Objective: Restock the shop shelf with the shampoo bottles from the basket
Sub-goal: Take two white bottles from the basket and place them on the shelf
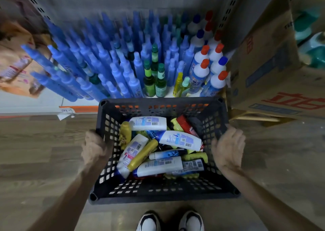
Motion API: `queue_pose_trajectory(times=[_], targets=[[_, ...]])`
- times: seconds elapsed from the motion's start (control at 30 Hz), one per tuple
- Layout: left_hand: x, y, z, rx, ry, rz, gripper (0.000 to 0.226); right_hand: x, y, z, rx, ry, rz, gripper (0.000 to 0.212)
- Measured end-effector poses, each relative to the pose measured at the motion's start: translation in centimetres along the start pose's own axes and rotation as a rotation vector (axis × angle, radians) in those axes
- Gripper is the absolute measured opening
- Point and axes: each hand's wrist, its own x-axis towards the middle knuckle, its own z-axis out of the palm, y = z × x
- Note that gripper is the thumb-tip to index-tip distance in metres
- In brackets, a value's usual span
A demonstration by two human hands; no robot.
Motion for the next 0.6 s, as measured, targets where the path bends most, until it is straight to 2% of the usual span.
queue_pose_trajectory(times=[0.07,0.1,0.2,0.3,0.37,0.5,0.6], targets=[[-1.6,2.6,-0.3,0.153,0.128,0.148,0.051,-0.8,-1.3,-0.2,-0.004,-0.026,-0.234,0.057],[-2.0,3.8,-0.3,0.179,0.14,0.248,0.048,-1.1,-1.9,-0.1,0.012,-0.083,-0.322,0.055],[-1.4,4.1,1.3,0.081,-0.026,0.397,0.032,-2.4,-3.0,0.9,0.082,-0.292,-0.394,0.047],[-1.3,2.5,3.8,0.122,-0.34,0.288,0.024,-3.5,-3.1,3.2,0.158,-0.478,-0.328,0.045],[-1.9,1.0,5.5,0.204,-0.493,0.247,0.029,-3.8,-2.6,4.5,0.118,-0.586,-0.351,0.046],[-2.7,-1.9,8.6,0.48,-0.536,0.26,0.055,-4.4,-1.1,6.8,0.051,-0.734,-0.467,0.047],[-2.9,-2.7,10.1,0.448,-0.576,0.208,0.068,-4.6,-1.0,7.7,0.052,-0.769,-0.498,0.048]])
